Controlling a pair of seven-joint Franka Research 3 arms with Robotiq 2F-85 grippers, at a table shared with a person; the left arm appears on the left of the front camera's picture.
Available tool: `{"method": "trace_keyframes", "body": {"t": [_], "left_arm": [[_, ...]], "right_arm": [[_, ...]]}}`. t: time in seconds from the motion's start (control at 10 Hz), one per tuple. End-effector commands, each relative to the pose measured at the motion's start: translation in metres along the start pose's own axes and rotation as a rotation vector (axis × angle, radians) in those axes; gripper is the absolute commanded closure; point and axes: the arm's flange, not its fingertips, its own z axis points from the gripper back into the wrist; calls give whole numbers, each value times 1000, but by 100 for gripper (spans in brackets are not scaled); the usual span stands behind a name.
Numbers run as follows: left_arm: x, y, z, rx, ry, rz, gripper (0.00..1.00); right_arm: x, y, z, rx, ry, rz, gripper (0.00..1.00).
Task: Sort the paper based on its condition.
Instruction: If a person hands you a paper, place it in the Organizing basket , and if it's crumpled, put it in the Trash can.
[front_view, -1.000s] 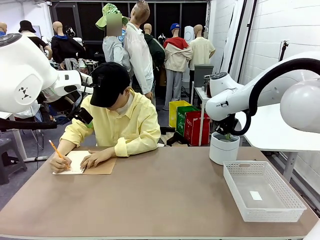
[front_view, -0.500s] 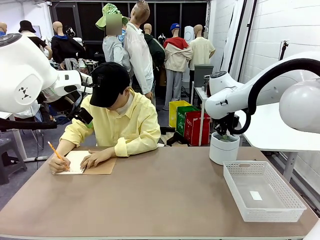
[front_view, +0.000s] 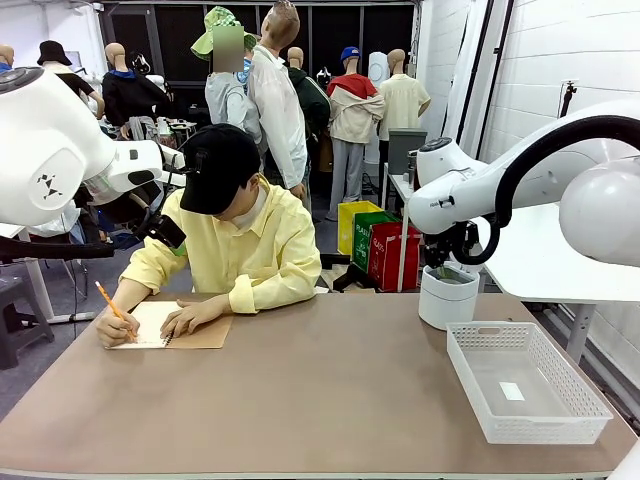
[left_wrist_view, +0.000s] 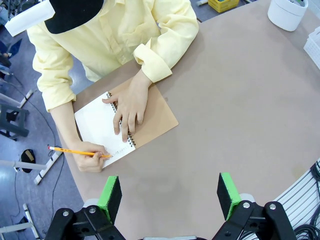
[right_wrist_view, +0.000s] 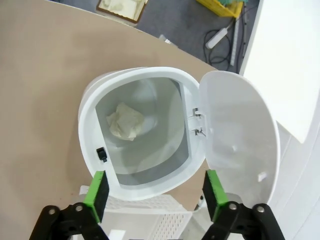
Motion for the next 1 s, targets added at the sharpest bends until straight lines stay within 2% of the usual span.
{"method": "trace_keyframes", "body": {"t": [0.0,0.4,0.5,0.9], "left_arm": [[0,0,1,-4,6,1,0],[0,0,1,-4,6,1,0],[0,0,1,-4,6,1,0],[0,0,1,-4,6,1,0]], "right_arm": [[4,3,7,-12,12,-24,0],[6,10,16,11,30,-9,0],[3,7,10,1,-3,6,0],[3,7,10,1,-3,6,0]]}}
